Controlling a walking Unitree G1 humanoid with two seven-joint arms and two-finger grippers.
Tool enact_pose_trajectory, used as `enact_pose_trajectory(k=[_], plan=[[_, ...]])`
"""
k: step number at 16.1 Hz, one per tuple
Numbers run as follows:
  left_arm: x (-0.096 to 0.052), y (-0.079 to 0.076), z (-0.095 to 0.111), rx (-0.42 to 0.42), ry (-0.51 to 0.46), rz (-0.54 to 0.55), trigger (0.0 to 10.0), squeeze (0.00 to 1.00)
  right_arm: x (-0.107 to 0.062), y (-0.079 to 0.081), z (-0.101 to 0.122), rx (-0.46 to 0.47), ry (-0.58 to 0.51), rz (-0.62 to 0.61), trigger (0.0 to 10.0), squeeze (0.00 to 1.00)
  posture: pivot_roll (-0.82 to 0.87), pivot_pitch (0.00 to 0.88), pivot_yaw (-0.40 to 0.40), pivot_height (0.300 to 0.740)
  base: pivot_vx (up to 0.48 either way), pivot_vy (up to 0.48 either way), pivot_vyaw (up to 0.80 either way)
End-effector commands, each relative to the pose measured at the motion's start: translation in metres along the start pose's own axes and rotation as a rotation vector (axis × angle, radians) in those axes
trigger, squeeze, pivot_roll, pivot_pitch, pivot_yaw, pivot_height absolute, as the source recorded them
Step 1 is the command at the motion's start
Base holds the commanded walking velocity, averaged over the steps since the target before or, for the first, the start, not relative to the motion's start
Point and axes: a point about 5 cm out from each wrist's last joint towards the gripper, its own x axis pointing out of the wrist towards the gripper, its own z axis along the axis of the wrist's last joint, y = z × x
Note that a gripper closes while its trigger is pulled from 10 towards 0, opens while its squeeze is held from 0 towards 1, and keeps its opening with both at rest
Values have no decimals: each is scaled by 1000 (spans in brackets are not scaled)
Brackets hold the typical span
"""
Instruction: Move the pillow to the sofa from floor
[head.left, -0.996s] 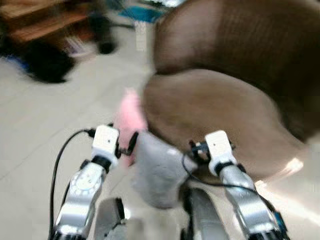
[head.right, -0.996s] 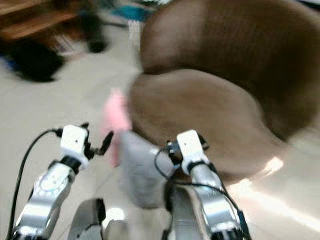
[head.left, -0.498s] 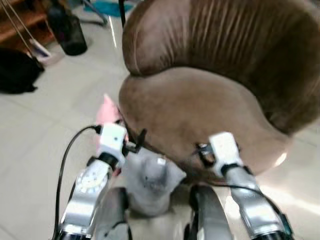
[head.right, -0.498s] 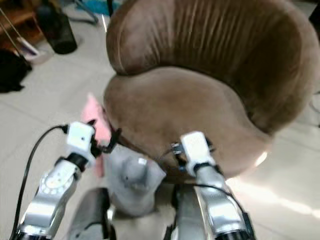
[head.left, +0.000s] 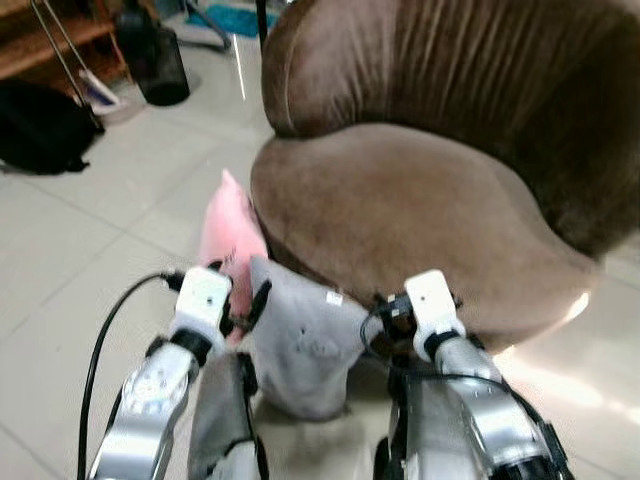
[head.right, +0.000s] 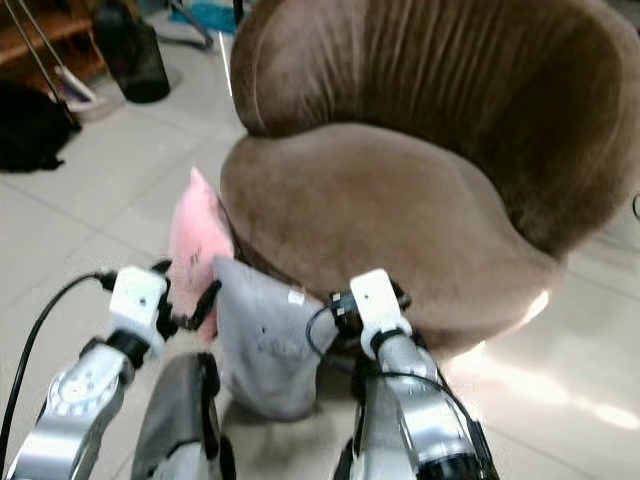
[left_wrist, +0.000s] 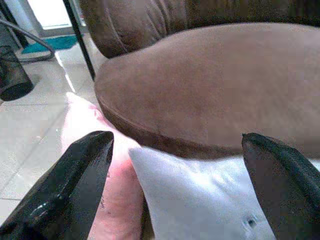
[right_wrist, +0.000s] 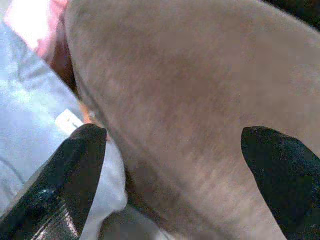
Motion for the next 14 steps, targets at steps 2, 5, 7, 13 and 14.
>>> enact_pose_trajectory(k=[2, 5, 7, 13, 14], plan=[[-6, -4, 0, 33, -18, -57, 10000, 0, 7, 5, -4, 175, -15, 60, 10000, 1000, 61, 128, 1, 501, 0, 0, 0], [-7, -8, 3, 31, -46, -119, 10000, 0, 17, 15, -16, 355, 57, 150, 10000, 1000, 68, 145, 1, 501, 0, 0, 0], [-9, -11, 4, 35, -49, -138, 10000, 0, 20, 19, -21, 428, 79, 176, 10000, 1000, 77, 157, 3, 501, 0, 0, 0], [-14, -22, 5, -48, -8, -283, 10000, 0, 32, 3, -34, 506, 136, 26, 10000, 1000, 95, 204, 18, 501, 0, 0, 0], [-15, -22, 4, -54, -1, -289, 10000, 0, 33, 3, -34, 522, 139, 22, 10000, 1000, 97, 211, 21, 501, 0, 0, 0]])
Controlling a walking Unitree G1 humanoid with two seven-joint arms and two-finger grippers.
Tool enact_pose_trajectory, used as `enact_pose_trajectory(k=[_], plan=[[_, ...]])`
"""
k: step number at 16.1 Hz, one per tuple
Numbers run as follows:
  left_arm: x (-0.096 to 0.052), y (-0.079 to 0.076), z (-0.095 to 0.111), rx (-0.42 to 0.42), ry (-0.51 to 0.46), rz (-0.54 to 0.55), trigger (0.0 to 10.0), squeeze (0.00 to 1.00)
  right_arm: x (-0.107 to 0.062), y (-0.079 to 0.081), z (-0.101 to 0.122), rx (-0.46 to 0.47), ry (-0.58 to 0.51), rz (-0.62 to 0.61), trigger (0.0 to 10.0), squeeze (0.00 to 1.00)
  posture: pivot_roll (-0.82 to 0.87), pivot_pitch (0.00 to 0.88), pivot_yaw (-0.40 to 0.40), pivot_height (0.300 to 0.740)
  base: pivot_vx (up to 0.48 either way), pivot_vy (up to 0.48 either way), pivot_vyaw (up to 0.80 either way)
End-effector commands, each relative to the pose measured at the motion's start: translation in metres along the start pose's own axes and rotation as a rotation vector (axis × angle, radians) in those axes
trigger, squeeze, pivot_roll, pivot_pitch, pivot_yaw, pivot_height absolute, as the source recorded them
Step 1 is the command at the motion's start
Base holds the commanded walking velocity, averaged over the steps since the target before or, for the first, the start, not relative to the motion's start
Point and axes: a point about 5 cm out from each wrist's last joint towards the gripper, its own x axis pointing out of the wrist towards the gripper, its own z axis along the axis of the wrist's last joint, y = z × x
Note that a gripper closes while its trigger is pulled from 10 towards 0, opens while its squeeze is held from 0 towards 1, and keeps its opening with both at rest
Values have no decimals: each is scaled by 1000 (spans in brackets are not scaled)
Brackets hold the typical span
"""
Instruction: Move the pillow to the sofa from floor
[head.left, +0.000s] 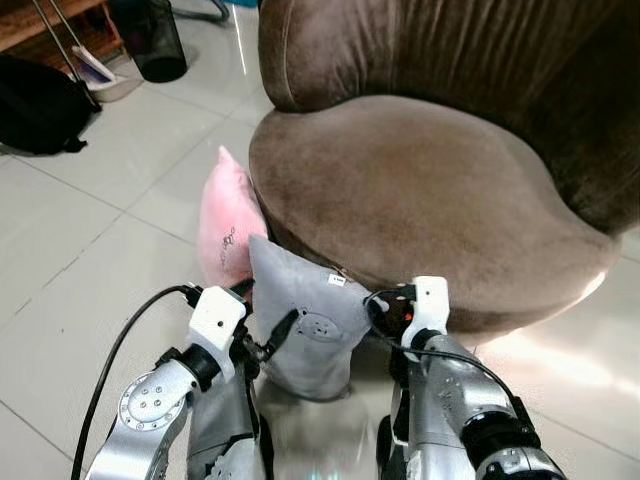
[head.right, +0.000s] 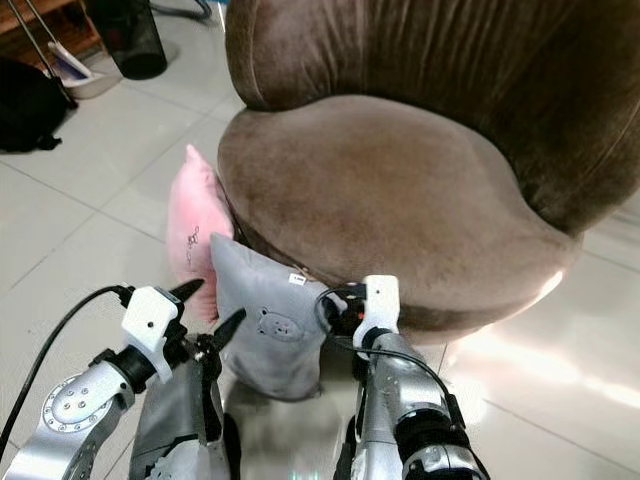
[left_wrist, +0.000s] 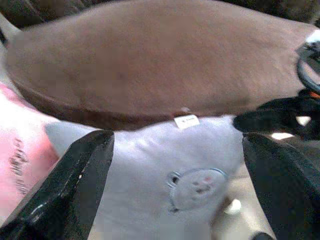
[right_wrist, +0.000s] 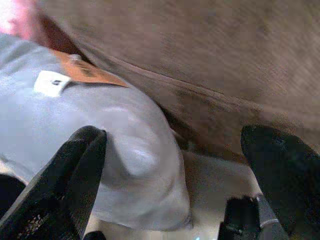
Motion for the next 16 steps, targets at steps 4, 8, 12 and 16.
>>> enact_pose_trajectory(k=[4, 8, 12, 16], plan=[[-6, -5, 0, -30, 23, -55, 10000, 0, 7, 3, -7, 156, 49, -16, 10000, 1000, 126, 236, 36, 501, 0, 0, 0], [-3, -1, 4, -41, 35, -67, 10000, 0, 12, 14, -7, 421, 37, 58, 10000, 737, 144, 250, 48, 501, 0, 0, 0], [19, -11, -7, -56, 54, -72, 10000, 0, 14, 24, -2, 424, -21, 141, 10000, 0, 148, 261, 55, 501, 0, 0, 0], [30, -43, -10, -66, 60, -102, 10000, 0, 14, 29, 1, 418, -60, 175, 6353, 0, 150, 263, 60, 501, 0, 0, 0]])
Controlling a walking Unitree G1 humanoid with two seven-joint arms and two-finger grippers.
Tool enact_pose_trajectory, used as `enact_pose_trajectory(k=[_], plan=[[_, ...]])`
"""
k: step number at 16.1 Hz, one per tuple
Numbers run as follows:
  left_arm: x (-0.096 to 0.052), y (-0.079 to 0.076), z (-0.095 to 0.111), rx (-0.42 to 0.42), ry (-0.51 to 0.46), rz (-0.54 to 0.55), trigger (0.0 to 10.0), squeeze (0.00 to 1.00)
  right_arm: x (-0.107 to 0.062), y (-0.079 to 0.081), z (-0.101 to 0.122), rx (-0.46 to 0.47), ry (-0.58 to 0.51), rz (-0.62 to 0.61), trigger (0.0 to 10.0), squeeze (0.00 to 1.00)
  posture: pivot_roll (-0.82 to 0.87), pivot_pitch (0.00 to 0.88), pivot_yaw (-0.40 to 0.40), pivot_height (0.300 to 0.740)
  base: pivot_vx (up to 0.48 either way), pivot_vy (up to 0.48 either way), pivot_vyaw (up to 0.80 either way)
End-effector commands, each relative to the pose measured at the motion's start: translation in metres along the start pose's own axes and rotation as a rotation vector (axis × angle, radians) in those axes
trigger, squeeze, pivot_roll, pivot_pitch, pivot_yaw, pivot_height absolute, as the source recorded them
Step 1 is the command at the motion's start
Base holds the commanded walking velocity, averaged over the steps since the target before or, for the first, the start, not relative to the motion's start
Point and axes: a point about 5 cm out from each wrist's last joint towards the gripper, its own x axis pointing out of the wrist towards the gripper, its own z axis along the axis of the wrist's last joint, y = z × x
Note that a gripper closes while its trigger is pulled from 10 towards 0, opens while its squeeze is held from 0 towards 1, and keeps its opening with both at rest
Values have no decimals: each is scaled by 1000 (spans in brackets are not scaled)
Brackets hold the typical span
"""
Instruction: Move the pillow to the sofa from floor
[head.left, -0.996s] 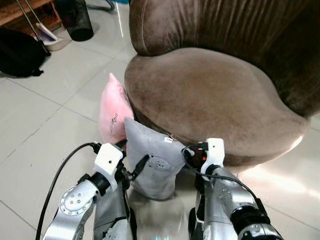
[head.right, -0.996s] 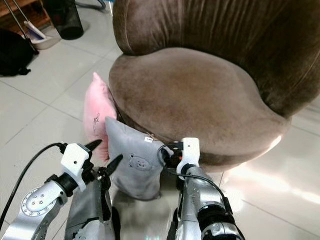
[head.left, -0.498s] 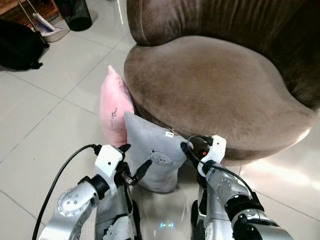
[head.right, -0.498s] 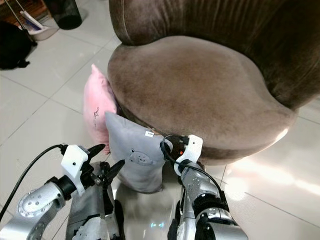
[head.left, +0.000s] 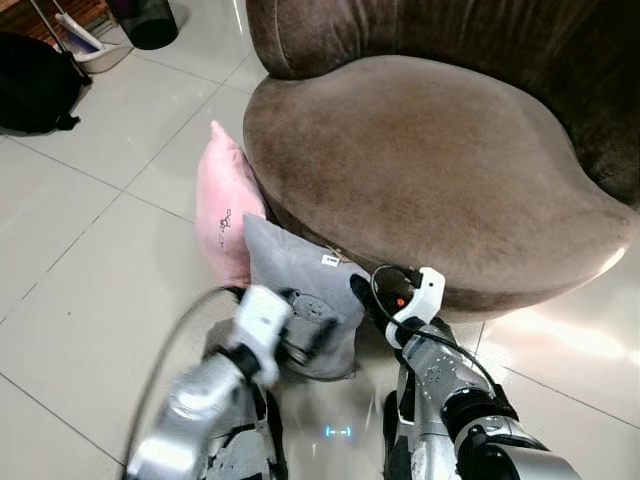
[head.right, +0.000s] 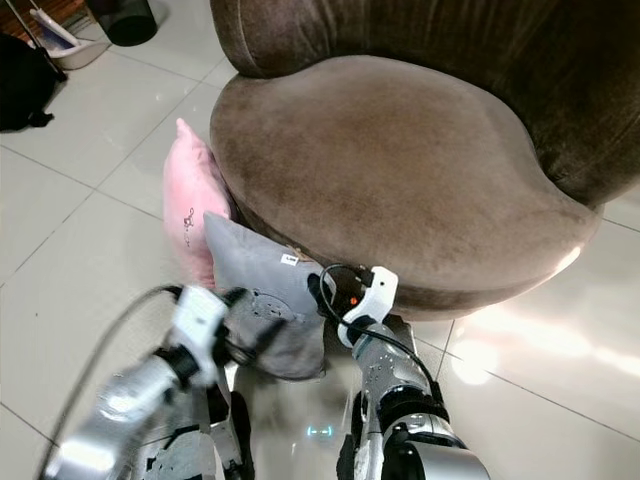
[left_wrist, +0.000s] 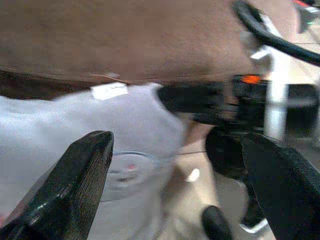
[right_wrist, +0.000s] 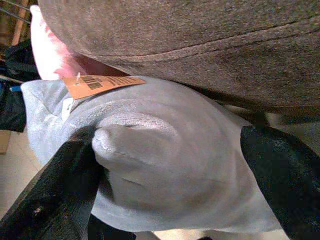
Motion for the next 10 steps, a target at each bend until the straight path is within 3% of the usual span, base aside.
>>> enact_pose_trajectory(k=[1, 2, 6, 8, 10], plan=[[-2, -8, -2, 14, 15, -1, 10000, 0, -1, 1, -6, 3, 11, 11, 1608, 0, 150, 263, 60, 501, 0, 0, 0], [2, -18, 2, 16, 8, -6, 10000, 0, -1, 1, -7, 2, 13, 15, 0, 0, 150, 263, 60, 501, 0, 0, 0], [29, -68, 27, 30, -26, -18, 10000, 0, -1, 3, -8, 8, 9, 46, 0, 0, 151, 261, 63, 501, 0, 0, 0], [61, -100, 41, 29, -52, 41, 10000, 0, -1, 4, -9, 9, 9, 58, 0, 0, 141, 249, 54, 501, 0, 0, 0], [81, -117, 52, 26, -65, 90, 10000, 0, -1, 4, -9, 4, 14, 62, 0, 0, 132, 233, 43, 501, 0, 0, 0]])
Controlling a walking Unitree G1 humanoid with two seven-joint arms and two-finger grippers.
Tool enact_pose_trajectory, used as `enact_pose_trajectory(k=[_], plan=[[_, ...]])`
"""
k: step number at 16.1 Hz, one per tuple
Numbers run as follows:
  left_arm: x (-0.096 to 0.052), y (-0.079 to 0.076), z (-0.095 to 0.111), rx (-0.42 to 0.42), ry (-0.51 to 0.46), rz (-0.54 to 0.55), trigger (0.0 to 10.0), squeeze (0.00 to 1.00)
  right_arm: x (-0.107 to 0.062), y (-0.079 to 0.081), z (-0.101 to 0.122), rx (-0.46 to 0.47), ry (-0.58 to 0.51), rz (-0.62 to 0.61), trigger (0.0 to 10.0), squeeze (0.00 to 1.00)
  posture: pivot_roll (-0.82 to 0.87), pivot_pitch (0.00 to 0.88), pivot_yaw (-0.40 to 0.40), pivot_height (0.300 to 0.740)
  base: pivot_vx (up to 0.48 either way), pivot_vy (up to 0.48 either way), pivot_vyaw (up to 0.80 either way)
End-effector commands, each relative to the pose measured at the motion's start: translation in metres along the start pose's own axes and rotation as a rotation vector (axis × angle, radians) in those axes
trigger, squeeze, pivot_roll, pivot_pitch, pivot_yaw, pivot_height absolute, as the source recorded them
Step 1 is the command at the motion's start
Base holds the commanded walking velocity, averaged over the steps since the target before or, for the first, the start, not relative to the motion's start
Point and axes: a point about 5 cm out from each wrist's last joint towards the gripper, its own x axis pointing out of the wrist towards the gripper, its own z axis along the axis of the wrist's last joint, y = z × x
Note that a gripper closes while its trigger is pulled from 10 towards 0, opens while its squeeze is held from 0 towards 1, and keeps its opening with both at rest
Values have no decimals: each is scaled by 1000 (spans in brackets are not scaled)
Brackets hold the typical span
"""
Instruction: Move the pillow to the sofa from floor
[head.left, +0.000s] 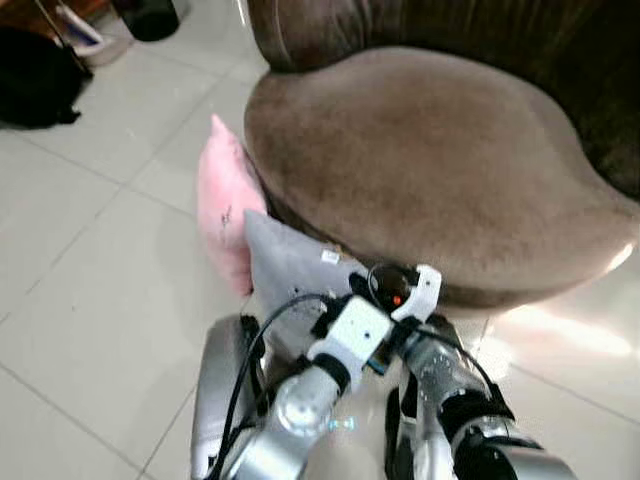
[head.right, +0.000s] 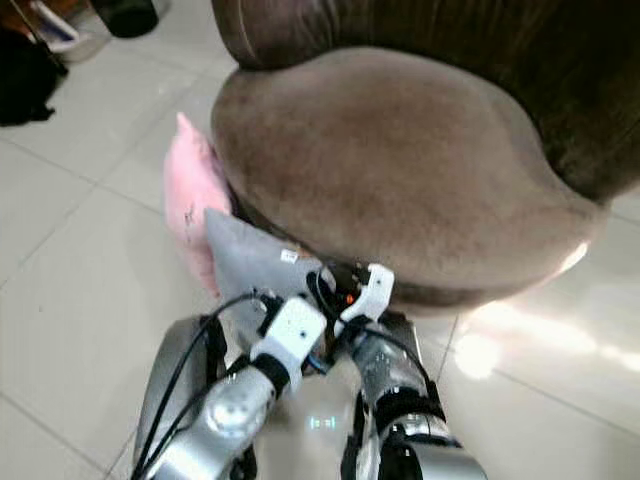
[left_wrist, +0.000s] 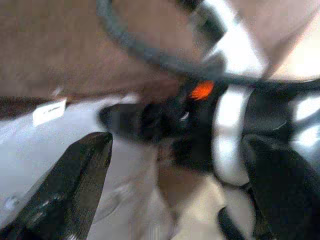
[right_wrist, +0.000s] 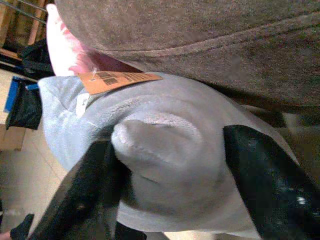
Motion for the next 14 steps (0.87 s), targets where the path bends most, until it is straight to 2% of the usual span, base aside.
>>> enact_pose_trajectory(k=[1, 2, 3, 4, 5, 6, 7, 8, 9, 11, 14], plan=[[19, -40, 57, -180, -140, 15, 10000, 0, -1, 2, -10, 5, 34, 15, 0, 0, 127, 222, 31, 501, 0, 0, 0], [14, -33, 69, -215, -180, 76, 10000, 0, -1, 1, -9, -4, 42, 18, 0, 0, 129, 215, 21, 501, 0, 0, 0], [-11, 32, 69, -245, -207, 167, 10000, 0, -1, 1, -9, -9, 48, 22, 0, 0, 139, 204, 4, 501, 0, 0, 0], [-66, 119, 64, -186, -253, 228, 10000, 0, 0, 1, -8, -14, 54, 27, 0, 0, 146, 198, -6, 501, 0, 0, 0], [-85, 148, 58, -148, -261, 230, 10000, 0, 0, 1, -8, -19, 58, 29, 0, 0, 148, 194, -10, 501, 0, 0, 0], [-103, 184, 40, -147, -257, 240, 10000, 0, 0, 1, -7, -22, 60, 30, 0, 0, 148, 192, -11, 501, 0, 0, 0], [-117, 205, 26, -166, -260, 251, 10000, 0, 0, 1, -7, -23, 59, 28, 0, 0, 146, 173, -12, 501, 0, 0, 0], [-120, 211, 18, -183, -257, 244, 10000, 0, 0, 0, -7, -23, 57, 28, 0, 0, 142, 164, -12, 501, 0, 0, 0], [-118, 207, 3, -181, -216, 194, 10000, 0, 0, 0, -6, -27, 55, 27, 0, 0, 138, 160, -12, 501, 0, 0, 0], [-110, 191, -7, -168, -152, 118, 10000, 0, 0, -1, -5, -33, 55, 25, 0, 0, 129, 153, -14, 501, 0, 0, 0], [-93, 178, -19, -132, -107, 7, 10000, 0, -1, -3, -5, -41, 59, 21, 0, 0, 126, 149, -19, 501, 0, 0, 0]])
